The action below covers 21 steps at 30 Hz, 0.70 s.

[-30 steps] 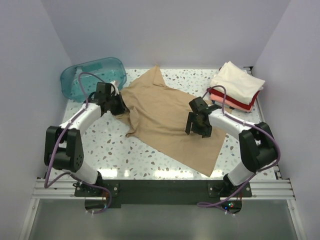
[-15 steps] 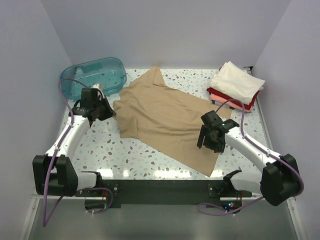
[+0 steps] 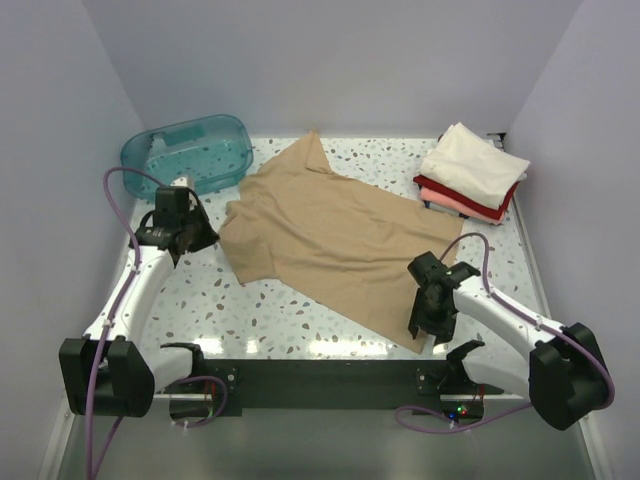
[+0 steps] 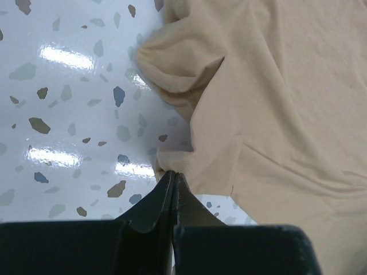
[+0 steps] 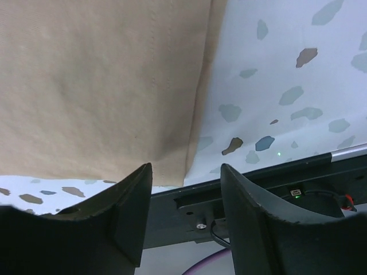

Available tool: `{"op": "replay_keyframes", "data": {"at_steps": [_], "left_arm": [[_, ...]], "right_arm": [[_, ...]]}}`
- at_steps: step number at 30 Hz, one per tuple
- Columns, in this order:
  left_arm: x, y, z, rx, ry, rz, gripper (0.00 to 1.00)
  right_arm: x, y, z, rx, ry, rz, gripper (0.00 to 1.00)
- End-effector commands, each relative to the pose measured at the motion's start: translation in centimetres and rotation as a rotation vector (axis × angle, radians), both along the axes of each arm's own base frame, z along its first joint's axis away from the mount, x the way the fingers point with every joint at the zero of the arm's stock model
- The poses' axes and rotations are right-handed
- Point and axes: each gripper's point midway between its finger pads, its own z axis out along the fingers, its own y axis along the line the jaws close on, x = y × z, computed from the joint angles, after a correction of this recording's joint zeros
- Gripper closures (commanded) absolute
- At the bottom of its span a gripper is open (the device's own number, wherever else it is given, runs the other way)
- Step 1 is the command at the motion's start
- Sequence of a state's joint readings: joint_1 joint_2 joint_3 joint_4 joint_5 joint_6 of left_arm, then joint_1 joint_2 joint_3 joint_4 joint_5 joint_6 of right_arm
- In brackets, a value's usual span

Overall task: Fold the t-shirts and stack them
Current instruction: Fold the tshirt

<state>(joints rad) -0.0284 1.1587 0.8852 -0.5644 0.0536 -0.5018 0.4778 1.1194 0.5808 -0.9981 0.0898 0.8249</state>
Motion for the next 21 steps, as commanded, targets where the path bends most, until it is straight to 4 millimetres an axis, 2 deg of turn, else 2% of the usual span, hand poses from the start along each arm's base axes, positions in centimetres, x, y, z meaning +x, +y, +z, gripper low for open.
{"op": "replay_keyframes", "data": {"at_steps": [1,5,9,17,21], "left_arm": [[-0.1,0.5,0.5,0.02,-0.02,0.007,1.0],[0.0,0.6,0.5,0.021,-0.017,0.007,1.0],[0.0,0.4,0.4,0.009,-0.012,0.005,1.0],[0.0,0.5,0.2,0.017,-0.002,0.001,1.0],[0.1,0.5,0.5,0.019,-0.008,0.005,1.0]], "right_arm": [[-1.7,0.2,-0.7,0.021,0.054,-0.017,0.46],[-2.2,0.6,-0.8,0.06,0.043,-0.007,0.52],[-2.5,0.8,-1.0,0.078,0.042,-0.001,0.53],[-1.3,1.6,-1.4,0.101,0.0,0.019,0.53],[-2.0,1.9,-2.2,0.103,0.059,0.028,0.56]]}}
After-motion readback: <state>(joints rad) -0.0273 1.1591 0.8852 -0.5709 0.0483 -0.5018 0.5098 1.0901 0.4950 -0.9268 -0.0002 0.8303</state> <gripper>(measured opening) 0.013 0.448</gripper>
